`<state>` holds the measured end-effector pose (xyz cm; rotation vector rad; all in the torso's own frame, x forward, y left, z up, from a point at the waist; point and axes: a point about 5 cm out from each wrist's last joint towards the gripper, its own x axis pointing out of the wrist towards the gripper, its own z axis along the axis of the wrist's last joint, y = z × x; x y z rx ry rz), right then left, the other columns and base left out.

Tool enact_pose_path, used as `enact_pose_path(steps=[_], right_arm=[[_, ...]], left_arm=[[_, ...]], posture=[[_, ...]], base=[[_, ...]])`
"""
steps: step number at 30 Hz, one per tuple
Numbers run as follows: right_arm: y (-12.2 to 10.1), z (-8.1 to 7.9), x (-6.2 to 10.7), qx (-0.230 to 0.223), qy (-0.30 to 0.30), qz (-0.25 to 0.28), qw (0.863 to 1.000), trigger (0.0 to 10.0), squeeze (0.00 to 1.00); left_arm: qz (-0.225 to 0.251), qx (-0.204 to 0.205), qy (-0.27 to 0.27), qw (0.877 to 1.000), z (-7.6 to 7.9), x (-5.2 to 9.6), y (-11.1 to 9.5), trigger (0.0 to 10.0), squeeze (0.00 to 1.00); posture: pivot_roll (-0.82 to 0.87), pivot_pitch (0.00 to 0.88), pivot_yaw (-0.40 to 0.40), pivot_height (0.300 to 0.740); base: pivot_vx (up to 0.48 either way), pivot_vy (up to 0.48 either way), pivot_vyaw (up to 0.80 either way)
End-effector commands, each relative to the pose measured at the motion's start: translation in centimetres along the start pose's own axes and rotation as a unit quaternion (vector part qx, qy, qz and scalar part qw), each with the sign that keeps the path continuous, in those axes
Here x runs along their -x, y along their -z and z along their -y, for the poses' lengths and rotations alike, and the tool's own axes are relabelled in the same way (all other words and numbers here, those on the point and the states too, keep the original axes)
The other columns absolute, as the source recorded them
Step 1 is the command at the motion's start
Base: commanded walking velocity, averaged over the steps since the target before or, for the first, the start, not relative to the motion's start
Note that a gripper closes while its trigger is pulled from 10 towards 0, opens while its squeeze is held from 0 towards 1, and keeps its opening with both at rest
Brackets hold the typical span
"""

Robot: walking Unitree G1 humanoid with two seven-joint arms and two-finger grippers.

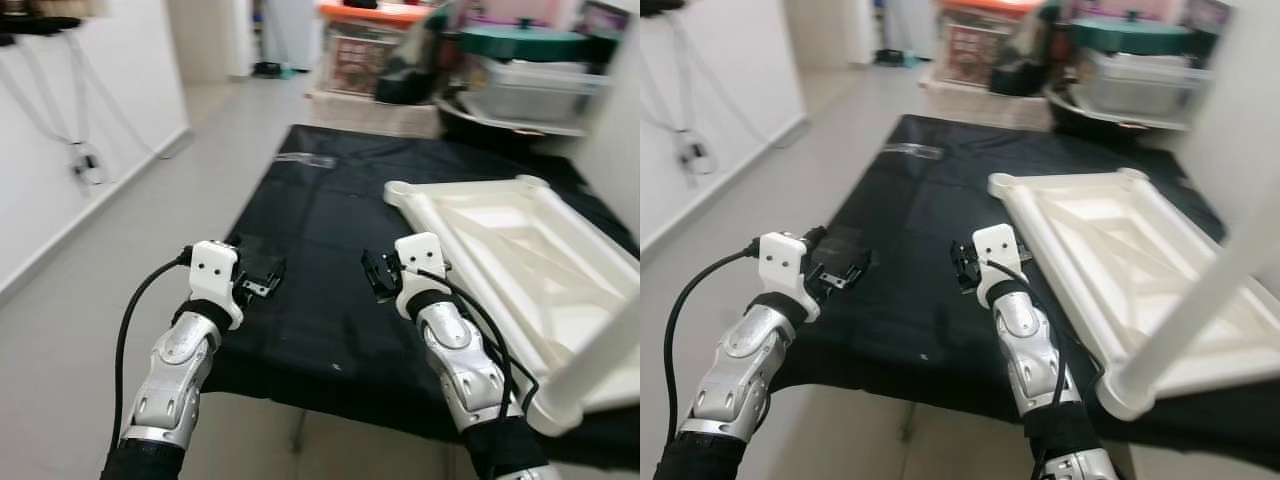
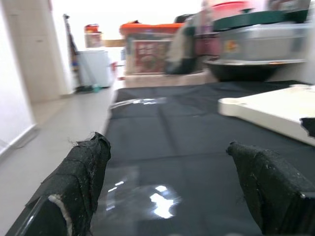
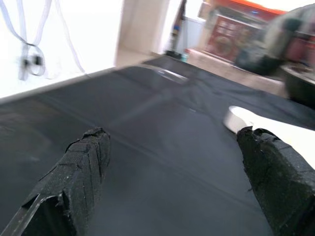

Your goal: Building children table

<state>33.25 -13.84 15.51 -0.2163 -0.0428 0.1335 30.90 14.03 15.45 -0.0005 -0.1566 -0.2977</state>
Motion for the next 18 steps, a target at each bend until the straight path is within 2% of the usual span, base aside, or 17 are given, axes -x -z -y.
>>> enact_pose_path(steps=[1,6,12,14,18], right_arm=[[0.3,0.4,0.2,-0.009,0.009,-0.006,1.0,10.0,0.0],[0.1,0.1,0.1,-0.024,0.013,-0.004,1.0,10.0,0.0],[-0.2,-0.5,0.0,-0.011,-0.004,-0.001,1.0,10.0,0.0],[-0.4,-0.9,0.1,0.008,-0.012,0.006,1.0,10.0,0.0],[-0.5,-0.8,0.0,-0.037,-0.003,0.003,0.999,10.0,0.0]], left_arm=[[-0.005,0.004,0.003,1.0,0.1,0.0,0.2,10.0,0.0],[-0.001,0.009,0.003,1.0,0.2,0.0,0.1,10.0,0.0],[0.001,0.011,0.005,1.0,0.4,-0.1,0.1,10.0,0.0],[-0.004,0.011,0.009,1.0,0.6,-0.1,0.2,10.0,0.0],[-0.002,0.014,0.012,1.0,0.7,-0.2,0.2,10.0,0.0]], posture=[[0.1,0.0,-0.071,0.74],[0.09,0.0,-0.076,0.74],[0.09,0.0,-0.076,0.74],[0.09,0.0,-0.077,0.74],[0.09,0.0,-0.078,0.74]], base=[[0.0,0.0,0.0],[0.296,0.0,0.0],[0.312,0.0,0.0],[0.24,0.0,0.8],[0.0,0.0,0.8]])
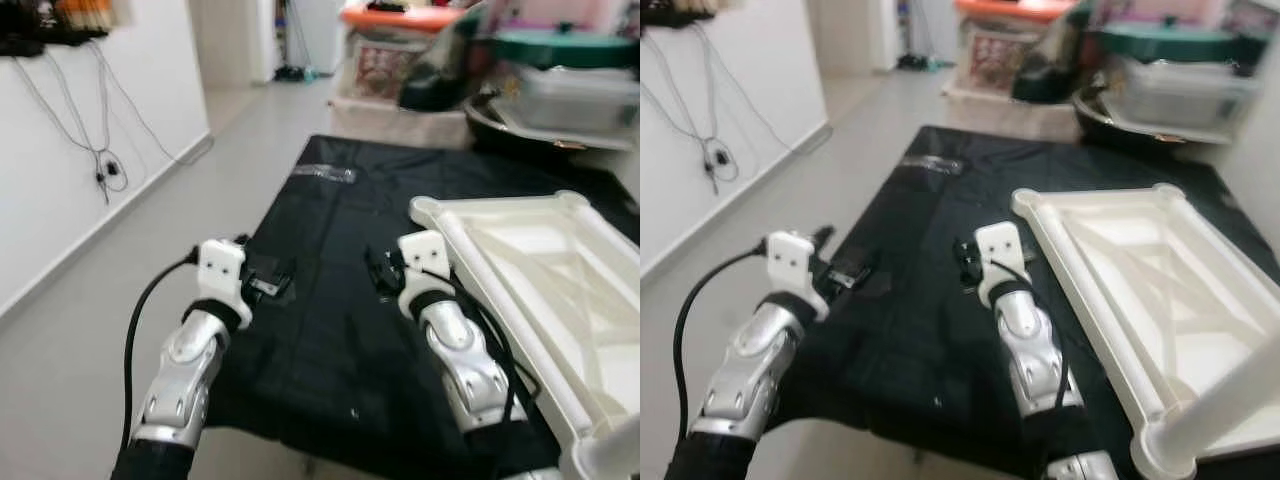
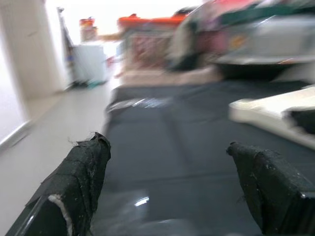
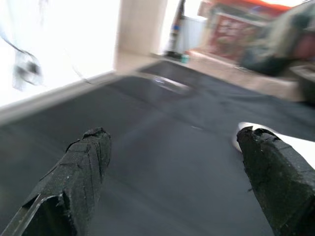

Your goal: Building children table

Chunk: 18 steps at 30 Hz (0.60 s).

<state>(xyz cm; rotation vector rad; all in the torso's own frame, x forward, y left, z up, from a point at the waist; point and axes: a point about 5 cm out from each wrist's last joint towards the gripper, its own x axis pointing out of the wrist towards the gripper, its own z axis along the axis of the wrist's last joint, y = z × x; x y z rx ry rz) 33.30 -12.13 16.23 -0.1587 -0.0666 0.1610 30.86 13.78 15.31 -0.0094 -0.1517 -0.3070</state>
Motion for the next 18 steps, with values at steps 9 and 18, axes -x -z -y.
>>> enact_pose_path(steps=[9,18], right_arm=[[1.0,2.0,0.3,0.013,0.032,-0.025,0.999,10.0,0.0],[1.2,2.4,0.3,0.032,0.045,-0.033,0.998,10.0,0.0]], left_arm=[[-0.003,0.01,0.009,1.0,0.6,-0.2,0.2,10.0,0.0],[0.0,0.015,0.006,1.0,0.5,-0.2,0.2,10.0,0.0]], posture=[[0.08,0.0,-0.078,0.74],[0.08,0.0,-0.078,0.74]], base=[[0.0,0.0,0.09],[0.12,0.0,0.09]])
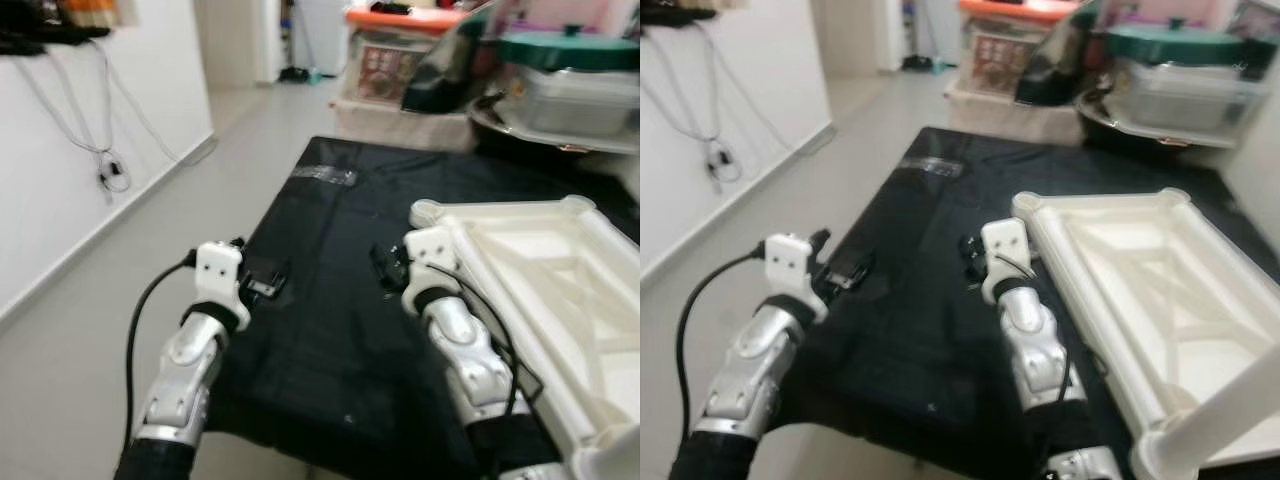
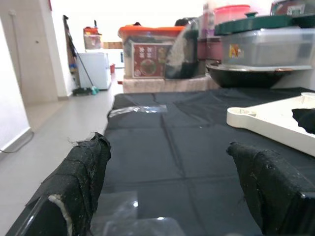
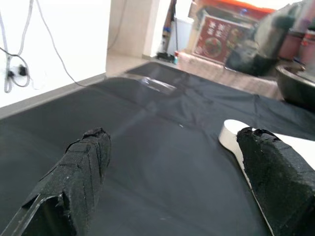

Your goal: Building children table

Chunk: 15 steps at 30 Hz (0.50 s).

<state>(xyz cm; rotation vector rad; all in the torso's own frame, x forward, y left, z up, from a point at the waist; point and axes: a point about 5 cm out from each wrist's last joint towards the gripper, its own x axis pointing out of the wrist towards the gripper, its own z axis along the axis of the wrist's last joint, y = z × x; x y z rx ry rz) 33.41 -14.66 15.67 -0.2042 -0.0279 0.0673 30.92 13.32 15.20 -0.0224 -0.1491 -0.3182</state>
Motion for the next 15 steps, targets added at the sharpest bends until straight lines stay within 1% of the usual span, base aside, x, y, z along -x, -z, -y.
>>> enact_pose_path(steps=[1,2,3,5,15], right_arm=[[0.26,-0.05,-0.01,0.01,0.0,-0.008,1.0,10.0,0.0],[0.28,-0.07,0.01,-0.007,0.004,-0.009,1.0,10.0,0.0],[0.26,-0.09,0.01,-0.014,0.003,-0.01,1.0,10.0,0.0],[0.29,0.02,0.0,-0.025,0.01,-0.013,1.0,10.0,0.0],[0.41,0.3,0.04,-0.02,0.019,-0.015,0.999,10.0,0.0]], left_arm=[[0.001,0.008,0.001,1.0,0.1,0.0,0.12,10.0,0.0],[0.002,0.009,0.001,1.0,0.1,0.01,0.1,10.0,0.0],[0.002,0.009,0.002,1.0,0.11,0.01,0.08,10.0,0.0],[0.003,0.009,0.003,1.0,0.1,0.01,0.06,10.0,0.0],[0.004,0.01,0.006,1.0,0.15,0.0,0.01,10.0,0.0]], posture=[[0.08,0.0,-0.078,0.74],[0.08,0.0,-0.079,0.74],[0.08,0.0,-0.079,0.74],[0.08,0.0,-0.077,0.74],[0.08,0.0,-0.075,0.74]], base=[[0.266,0.0,0.8],[0.27,0.0,0.8],[0.27,0.0,0.51],[0.274,0.0,0.0],[0.277,0.0,0.0]])
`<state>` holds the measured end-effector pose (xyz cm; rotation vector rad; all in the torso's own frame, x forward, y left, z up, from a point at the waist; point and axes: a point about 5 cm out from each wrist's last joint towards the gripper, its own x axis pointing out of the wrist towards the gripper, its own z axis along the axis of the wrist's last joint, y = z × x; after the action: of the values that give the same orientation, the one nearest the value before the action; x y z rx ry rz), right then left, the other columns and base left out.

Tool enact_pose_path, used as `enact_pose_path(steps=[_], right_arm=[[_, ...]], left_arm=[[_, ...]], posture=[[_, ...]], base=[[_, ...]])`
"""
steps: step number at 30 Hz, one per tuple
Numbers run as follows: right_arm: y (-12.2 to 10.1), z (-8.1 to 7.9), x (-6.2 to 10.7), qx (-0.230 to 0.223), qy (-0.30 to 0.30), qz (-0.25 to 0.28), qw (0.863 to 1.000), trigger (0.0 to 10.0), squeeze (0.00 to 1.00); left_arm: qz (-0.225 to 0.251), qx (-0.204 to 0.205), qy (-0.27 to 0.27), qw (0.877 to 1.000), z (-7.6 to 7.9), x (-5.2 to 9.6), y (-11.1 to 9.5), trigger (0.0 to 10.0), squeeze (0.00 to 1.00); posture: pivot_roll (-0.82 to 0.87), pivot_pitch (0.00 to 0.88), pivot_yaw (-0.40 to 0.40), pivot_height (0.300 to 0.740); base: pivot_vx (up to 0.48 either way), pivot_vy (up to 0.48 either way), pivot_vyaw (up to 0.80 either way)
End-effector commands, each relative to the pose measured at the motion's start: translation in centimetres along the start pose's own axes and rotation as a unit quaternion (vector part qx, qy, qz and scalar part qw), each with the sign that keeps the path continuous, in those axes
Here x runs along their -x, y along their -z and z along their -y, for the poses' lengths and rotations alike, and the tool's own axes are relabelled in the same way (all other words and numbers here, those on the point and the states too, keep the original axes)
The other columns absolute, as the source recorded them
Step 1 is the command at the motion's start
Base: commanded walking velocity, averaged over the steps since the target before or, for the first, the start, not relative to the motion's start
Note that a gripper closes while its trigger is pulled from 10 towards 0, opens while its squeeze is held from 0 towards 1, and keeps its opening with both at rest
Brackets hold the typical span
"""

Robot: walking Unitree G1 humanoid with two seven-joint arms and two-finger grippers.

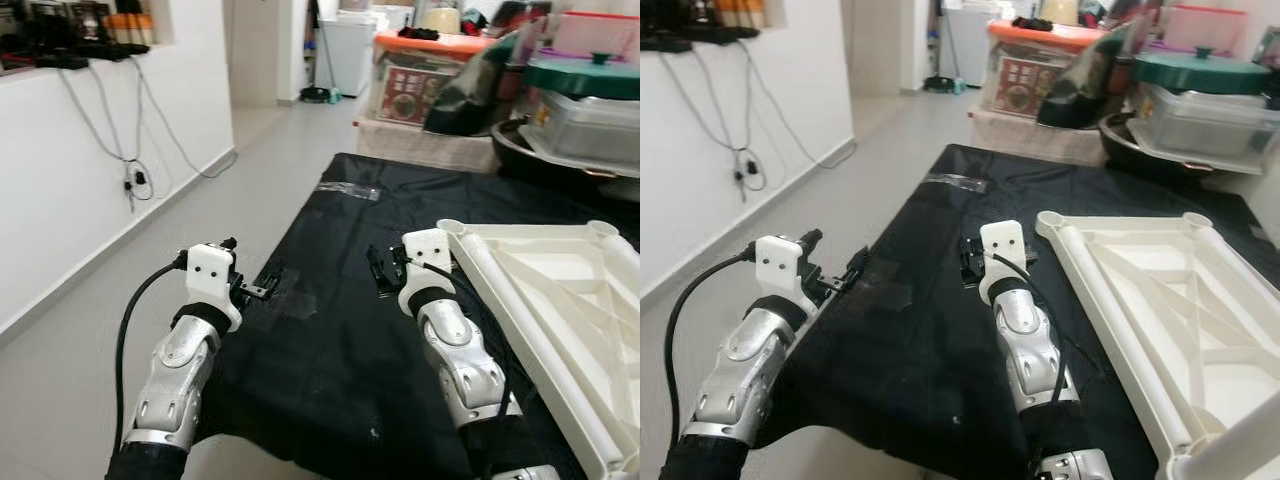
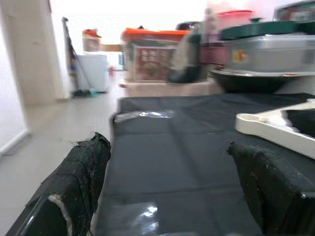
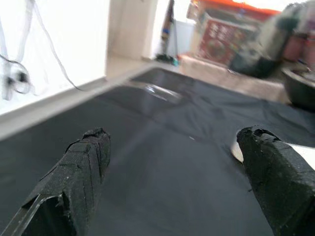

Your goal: Building children table

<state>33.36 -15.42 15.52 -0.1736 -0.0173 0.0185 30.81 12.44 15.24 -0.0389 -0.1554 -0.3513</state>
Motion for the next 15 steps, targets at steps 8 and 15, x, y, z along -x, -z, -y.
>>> enact_pose_path(steps=[8,15], right_arm=[[0.59,-0.41,-0.08,-0.04,0.002,-0.031,0.999,10.0,0.0],[0.18,0.06,-0.11,0.002,0.008,-0.015,1.0,10.0,0.0]], left_arm=[[0.0,-0.001,-0.006,1.0,-0.65,0.22,-0.08,10.0,0.0],[-0.007,0.004,-0.008,1.0,-0.57,0.29,0.09,10.0,0.0]], posture=[[0.08,0.0,-0.075,0.74],[0.08,0.0,-0.076,0.74]], base=[[0.281,0.0,0.0],[0.0,0.0,-0.34]])
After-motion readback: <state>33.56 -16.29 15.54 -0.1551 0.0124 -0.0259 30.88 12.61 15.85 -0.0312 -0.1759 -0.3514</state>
